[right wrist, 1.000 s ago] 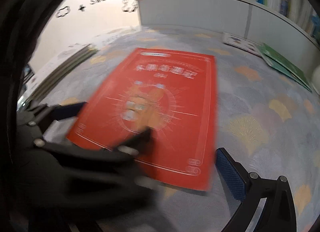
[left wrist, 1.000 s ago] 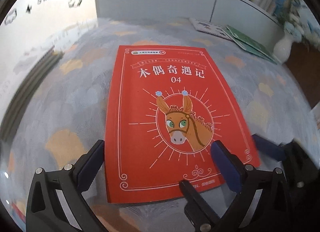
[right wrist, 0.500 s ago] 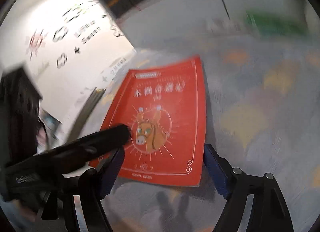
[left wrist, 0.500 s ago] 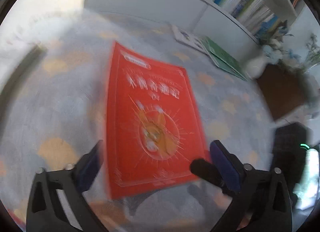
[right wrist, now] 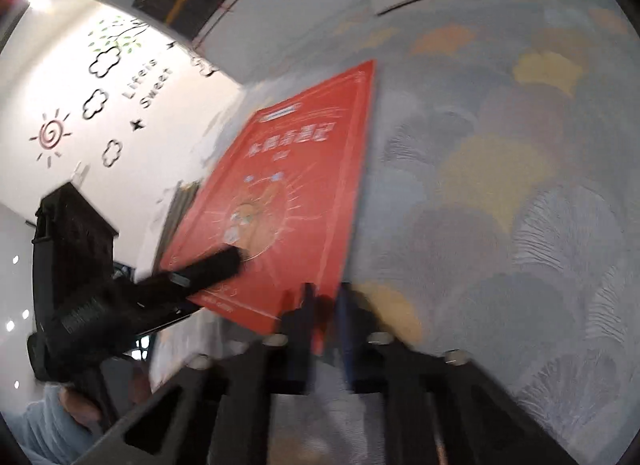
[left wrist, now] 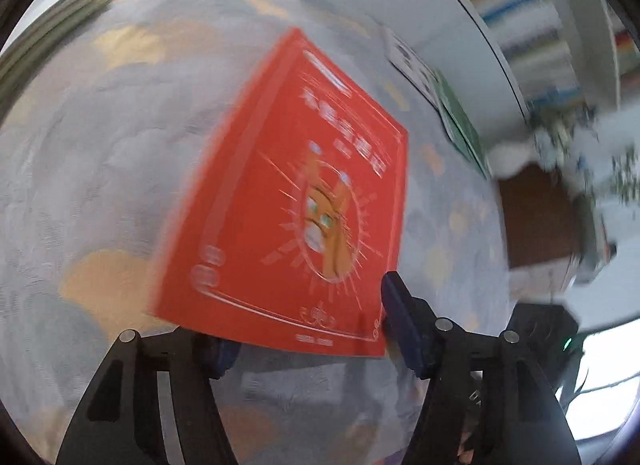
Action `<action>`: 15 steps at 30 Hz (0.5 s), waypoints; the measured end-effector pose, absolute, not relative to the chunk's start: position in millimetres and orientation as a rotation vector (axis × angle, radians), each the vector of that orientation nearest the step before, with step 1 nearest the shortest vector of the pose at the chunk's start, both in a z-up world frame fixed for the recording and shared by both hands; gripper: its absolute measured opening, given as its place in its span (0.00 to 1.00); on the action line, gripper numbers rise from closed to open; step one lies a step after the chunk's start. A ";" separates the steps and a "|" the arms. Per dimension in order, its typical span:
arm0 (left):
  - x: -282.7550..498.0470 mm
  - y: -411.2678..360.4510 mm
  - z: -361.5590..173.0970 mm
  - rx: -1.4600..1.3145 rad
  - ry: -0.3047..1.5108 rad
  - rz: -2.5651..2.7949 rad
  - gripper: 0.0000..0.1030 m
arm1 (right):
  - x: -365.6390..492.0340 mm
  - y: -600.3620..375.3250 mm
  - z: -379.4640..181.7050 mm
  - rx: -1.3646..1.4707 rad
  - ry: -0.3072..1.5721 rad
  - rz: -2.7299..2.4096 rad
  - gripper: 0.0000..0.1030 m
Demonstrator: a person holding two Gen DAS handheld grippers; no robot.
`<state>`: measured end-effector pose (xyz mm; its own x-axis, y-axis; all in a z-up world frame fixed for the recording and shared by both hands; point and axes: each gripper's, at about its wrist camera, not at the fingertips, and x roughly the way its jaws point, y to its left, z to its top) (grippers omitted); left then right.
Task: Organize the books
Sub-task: 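Grasp the red book with the left gripper while the right gripper holds it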
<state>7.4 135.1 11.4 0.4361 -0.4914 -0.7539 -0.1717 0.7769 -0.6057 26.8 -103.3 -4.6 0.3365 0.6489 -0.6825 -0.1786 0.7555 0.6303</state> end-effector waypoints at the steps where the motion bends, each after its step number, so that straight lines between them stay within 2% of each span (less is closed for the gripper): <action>1: 7.6 137.5 12.2 -0.666 1.118 -0.209 0.60 | 26.7 -102.4 -3.9 0.492 1.105 0.566 0.05; 3: 8.9 135.0 15.0 -0.592 1.109 -0.185 0.55 | 26.1 -101.7 -1.2 0.479 1.105 0.558 0.05; 6: 8.8 124.7 20.0 -0.470 1.108 -0.164 0.54 | 28.9 -94.9 -0.7 0.446 1.105 0.546 0.05; 8: 8.8 115.7 23.5 -0.368 1.090 -0.151 0.40 | 26.2 -96.8 -0.3 0.451 1.103 0.541 0.07; 9: 8.0 113.3 25.0 -0.334 1.076 -0.151 0.37 | 26.8 -97.2 -1.6 0.462 1.102 0.544 0.09; 12: 2.4 106.8 32.9 -0.286 1.006 -0.137 0.26 | 23.7 -96.8 -1.4 0.514 1.091 0.584 0.28; 13: 0.2 101.3 36.4 -0.242 0.986 -0.140 0.23 | 23.4 -95.3 -0.4 0.525 1.085 0.598 0.38; 15: -2.1 91.0 43.2 -0.157 0.954 -0.151 0.19 | 21.2 -90.6 1.9 0.495 1.089 0.581 0.42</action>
